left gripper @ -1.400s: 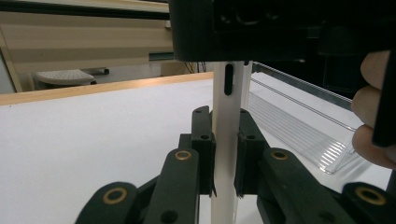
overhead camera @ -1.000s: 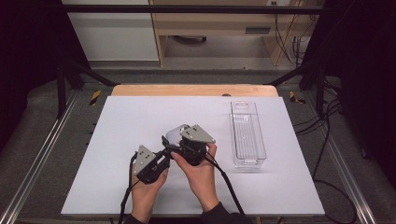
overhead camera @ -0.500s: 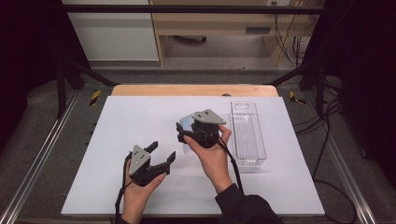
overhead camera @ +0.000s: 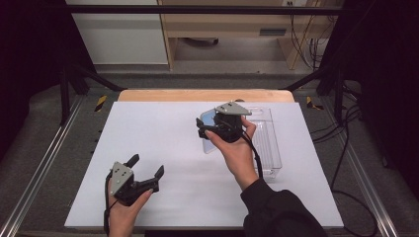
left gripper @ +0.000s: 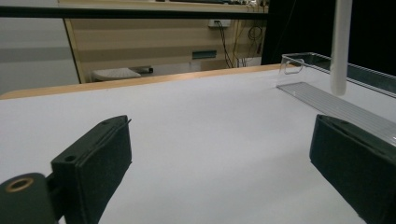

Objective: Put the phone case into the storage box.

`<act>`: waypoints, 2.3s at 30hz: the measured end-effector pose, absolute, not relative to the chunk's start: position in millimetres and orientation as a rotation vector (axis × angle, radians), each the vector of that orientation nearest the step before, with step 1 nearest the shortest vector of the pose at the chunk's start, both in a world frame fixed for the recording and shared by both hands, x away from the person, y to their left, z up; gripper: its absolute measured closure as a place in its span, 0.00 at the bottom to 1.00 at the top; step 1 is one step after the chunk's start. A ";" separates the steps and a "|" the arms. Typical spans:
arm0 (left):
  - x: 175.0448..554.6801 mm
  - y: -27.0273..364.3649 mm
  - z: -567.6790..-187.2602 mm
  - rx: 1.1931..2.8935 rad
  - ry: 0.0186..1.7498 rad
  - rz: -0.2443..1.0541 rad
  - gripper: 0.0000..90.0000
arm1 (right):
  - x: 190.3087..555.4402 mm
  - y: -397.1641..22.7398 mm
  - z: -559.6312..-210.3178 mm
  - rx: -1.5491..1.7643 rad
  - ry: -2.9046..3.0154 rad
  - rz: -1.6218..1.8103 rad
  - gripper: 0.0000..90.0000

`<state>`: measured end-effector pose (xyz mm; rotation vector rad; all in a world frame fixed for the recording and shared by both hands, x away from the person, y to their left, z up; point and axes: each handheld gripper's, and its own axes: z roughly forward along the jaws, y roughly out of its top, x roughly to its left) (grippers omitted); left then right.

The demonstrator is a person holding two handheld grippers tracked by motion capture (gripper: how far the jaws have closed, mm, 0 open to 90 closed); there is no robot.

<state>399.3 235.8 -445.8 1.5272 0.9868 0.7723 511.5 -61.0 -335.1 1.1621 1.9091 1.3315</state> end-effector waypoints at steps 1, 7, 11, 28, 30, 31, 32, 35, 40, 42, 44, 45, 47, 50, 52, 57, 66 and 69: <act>397.7 240.5 -446.4 1.517 0.994 0.774 0.06 | 512.2 -61.9 -333.3 1.164 1.909 1.336 0.19; 388.1 258.4 -451.1 1.497 1.012 0.783 0.04 | 518.6 -65.7 -328.5 1.139 1.933 1.312 0.19; 385.7 267.8 -453.6 1.475 1.025 0.785 0.03 | 520.1 -66.9 -328.7 1.110 1.941 1.310 0.19; 388.0 284.5 -455.4 1.423 1.046 0.778 0.03 | 528.0 -79.4 -320.3 1.128 1.880 1.320 0.20; 387.9 285.4 -455.6 1.423 1.046 0.779 0.03 | 528.9 -83.1 -318.3 1.139 1.870 1.323 0.20; 387.9 285.8 -455.7 1.421 1.047 0.779 0.03 | 529.7 -85.2 -317.3 1.136 1.867 1.320 0.20; 388.0 286.3 -455.8 1.420 1.047 0.779 0.03 | 530.2 -87.0 -316.1 1.138 1.864 1.319 0.20; 387.9 287.0 -455.9 1.416 1.051 0.778 0.03 | 531.9 -92.7 -311.8 1.141 1.852 1.317 0.20; 387.4 287.9 -455.5 1.410 1.050 0.784 0.03 | 534.7 -102.1 -304.4 1.148 1.833 1.314 0.20; 387.2 288.0 -455.4 1.409 1.045 0.786 0.03 | 536.2 -106.3 -301.3 1.148 1.826 1.311 0.20; 386.5 287.6 -454.9 1.403 1.043 0.791 0.04 | 537.8 -109.6 -299.3 1.155 1.821 1.308 0.20; 386.3 287.5 -454.8 1.404 1.042 0.794 0.04 | 538.4 -110.6 -298.6 1.155 1.818 1.305 0.20; 386.3 287.6 -454.8 1.404 1.043 0.793 0.04 | 539.9 -113.3 -296.6 1.157 1.815 1.302 0.20; 386.3 287.8 -454.8 1.403 1.044 0.794 0.04 | 541.3 -117.5 -293.9 1.159 1.805 1.300 0.20; 386.4 287.9 -454.7 1.402 1.041 0.796 0.04 | 542.0 -120.4 -292.6 1.162 1.798 1.299 0.20; 386.6 287.4 -455.0 1.405 1.041 0.793 0.04 | 542.9 -125.2 -291.4 1.169 1.789 1.292 0.20; 386.8 288.1 -455.0 1.403 1.043 0.793 0.04 | 544.8 -136.9 -287.9 1.179 1.770 1.284 0.20; 386.8 287.8 -455.1 1.405 1.042 0.792 0.04 | 544.7 -139.1 -287.1 1.182 1.767 1.284 0.20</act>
